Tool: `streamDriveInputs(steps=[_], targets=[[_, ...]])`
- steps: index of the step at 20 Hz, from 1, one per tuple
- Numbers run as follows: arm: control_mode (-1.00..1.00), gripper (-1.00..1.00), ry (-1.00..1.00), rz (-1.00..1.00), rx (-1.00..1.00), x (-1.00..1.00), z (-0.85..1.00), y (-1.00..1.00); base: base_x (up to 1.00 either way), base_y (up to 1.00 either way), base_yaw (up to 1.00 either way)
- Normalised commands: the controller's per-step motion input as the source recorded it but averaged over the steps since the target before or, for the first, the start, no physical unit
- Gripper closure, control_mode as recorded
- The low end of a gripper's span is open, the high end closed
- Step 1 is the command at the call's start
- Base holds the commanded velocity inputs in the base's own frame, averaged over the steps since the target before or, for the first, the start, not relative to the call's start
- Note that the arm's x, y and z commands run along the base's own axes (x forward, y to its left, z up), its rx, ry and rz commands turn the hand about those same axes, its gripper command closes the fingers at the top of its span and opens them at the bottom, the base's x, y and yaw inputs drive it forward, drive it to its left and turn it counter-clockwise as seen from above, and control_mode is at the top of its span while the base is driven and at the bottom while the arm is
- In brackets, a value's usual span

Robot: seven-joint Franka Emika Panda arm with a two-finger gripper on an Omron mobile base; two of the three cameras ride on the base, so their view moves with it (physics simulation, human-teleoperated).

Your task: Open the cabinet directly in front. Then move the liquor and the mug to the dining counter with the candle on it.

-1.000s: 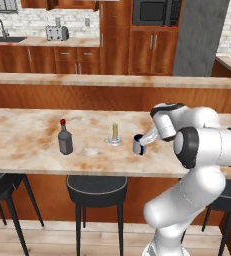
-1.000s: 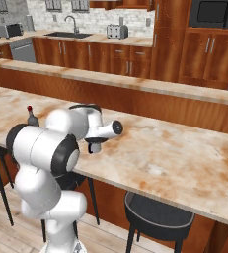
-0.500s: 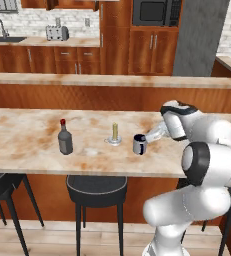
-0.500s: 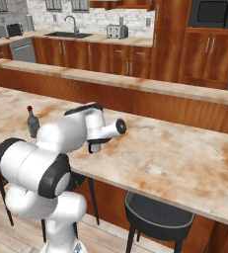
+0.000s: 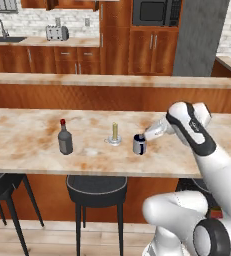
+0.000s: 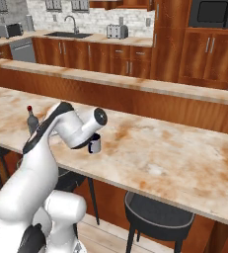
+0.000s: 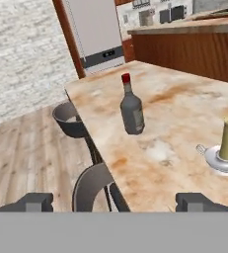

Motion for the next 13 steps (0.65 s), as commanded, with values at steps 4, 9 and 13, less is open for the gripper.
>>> streamDriveInputs(steps=[4, 9, 13], targets=[[-1.0, -1.0, -0.09, 0.14, -0.13, -1.0, -0.26, 0.61, 0.0, 0.0, 0.0], [-1.0, -1.0, -0.18, -0.11, -0.04, -1.0, -0.35, 0.44, 0.0, 0.0, 0.0], [-1.0, -1.0, -0.39, 0.06, -0.11, -0.97, -0.1, 0.55, 0.0, 0.0, 0.0]])
